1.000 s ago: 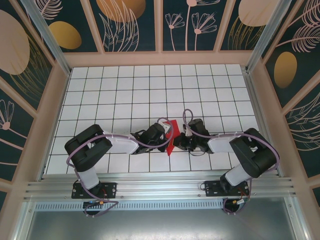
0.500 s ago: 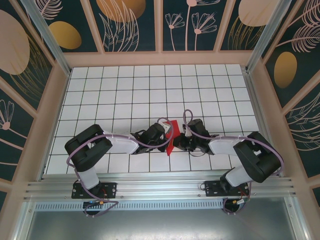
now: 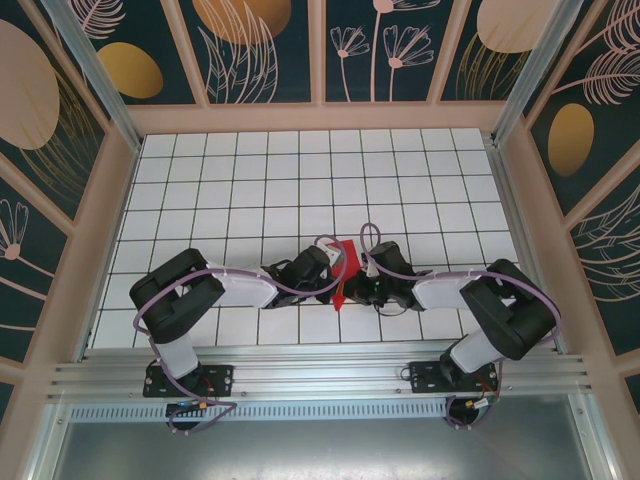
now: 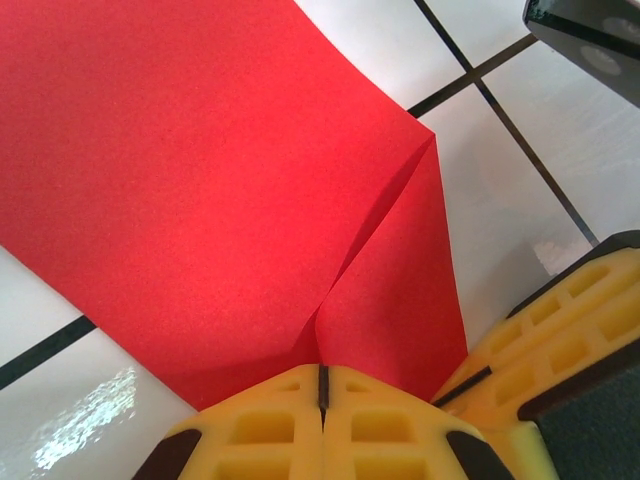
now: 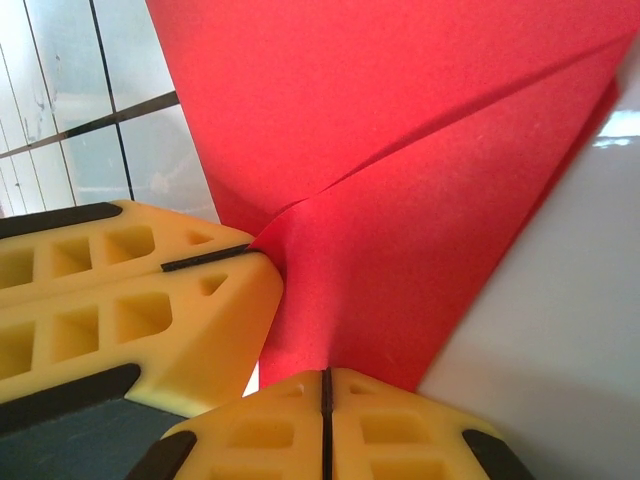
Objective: Fold a paper plane with a square sheet of paper (pick it up from the middle)
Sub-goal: Third fold the triangle at the center of the table.
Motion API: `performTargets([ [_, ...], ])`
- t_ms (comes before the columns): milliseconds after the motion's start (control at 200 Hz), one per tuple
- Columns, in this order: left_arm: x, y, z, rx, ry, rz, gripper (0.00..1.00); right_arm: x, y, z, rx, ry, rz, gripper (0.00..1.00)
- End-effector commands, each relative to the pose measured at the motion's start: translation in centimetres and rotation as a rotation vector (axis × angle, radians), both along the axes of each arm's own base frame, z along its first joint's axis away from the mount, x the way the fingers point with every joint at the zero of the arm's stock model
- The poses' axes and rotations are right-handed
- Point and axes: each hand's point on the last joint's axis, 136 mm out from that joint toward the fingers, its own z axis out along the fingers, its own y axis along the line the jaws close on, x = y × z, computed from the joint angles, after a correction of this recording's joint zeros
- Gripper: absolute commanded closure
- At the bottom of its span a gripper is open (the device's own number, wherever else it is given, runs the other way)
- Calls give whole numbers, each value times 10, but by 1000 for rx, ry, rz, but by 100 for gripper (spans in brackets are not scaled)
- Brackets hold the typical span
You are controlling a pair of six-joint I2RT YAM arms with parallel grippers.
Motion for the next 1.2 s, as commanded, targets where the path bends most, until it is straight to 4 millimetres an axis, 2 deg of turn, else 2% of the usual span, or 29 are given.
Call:
performTargets([
  [0, -8, 19, -26, 104, 45, -2, 100, -4, -6, -2, -35, -1, -24, 90],
  [120, -8, 20, -27, 107, 47, 0, 100, -8, -2, 14, 24, -24, -17, 89],
  [245, -8, 20, -27, 106, 47, -2, 100, -12, 5, 18, 49, -27, -2, 89],
  [380, -9, 20, -27, 106, 48, -3, 100, -14, 9, 13, 47, -14, 5, 89],
  [525, -9, 19, -26, 104, 47, -3, 100, -18, 4, -6, -5, 21, -2, 89],
  [620, -8, 20, -26, 104, 47, -2, 100, -20, 4, -11, -11, 33, 1, 89],
  [991, -9, 21, -28, 110, 50, -7, 100, -22, 8, 17, 44, -17, 8, 89],
  [1196, -9, 19, -27, 106, 48, -8, 100, -28, 12, 9, 41, 5, 12, 89],
])
